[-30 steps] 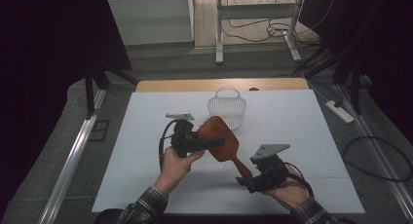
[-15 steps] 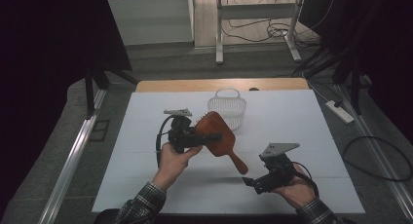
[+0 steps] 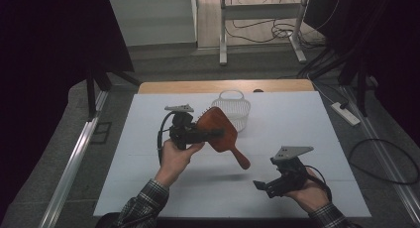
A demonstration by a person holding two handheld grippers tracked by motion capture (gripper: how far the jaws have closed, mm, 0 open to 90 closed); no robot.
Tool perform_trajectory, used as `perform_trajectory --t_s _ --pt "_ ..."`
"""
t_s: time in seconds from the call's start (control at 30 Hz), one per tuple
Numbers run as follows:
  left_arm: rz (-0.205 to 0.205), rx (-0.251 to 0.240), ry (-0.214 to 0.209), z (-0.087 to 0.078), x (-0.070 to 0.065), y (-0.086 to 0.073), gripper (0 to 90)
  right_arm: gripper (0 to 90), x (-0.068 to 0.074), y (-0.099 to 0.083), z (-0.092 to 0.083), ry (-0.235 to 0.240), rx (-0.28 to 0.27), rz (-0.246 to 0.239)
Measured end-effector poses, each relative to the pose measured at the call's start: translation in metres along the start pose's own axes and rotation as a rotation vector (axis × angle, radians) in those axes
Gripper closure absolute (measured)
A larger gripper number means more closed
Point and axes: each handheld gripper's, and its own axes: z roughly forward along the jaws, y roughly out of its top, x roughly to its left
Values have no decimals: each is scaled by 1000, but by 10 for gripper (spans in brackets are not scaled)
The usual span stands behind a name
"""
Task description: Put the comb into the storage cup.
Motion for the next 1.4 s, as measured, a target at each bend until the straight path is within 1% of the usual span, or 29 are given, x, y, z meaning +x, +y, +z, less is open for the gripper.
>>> perform_trajectory --t_s 0.13,0.4,0.53,0.63,0.7,1.07,1.2,1.27,1.4 --pt "-6 -3 6 -2 3 2 537 0 -2 -3 -2 -1 5 3" --pt "-32 -25 11 -9 10 11 537 0 -4 -12 -14 -34 -5 21" --pt "-33 -28 19 -11 12 15 536 0 -6 -18 -18 -44 6 43" --pt "-35 -26 19 -12 13 17 536 0 -7 -20 -20 -46 10 48" --pt "-35 -26 21 -12 14 20 536 0 -8 -24 -24 -56 18 58" --pt "-33 -39 32 -18 17 35 534 0 -10 -36 -36 -80 17 80" --pt "-40 -46 34 -20 19 41 534 0 -11 -42 -40 -105 32 86" --pt "-45 -51 33 -21 20 44 534 0 -12 -44 -43 -119 33 89" --pt "-52 -58 39 -23 24 50 534 0 -14 -50 -49 -131 20 114"
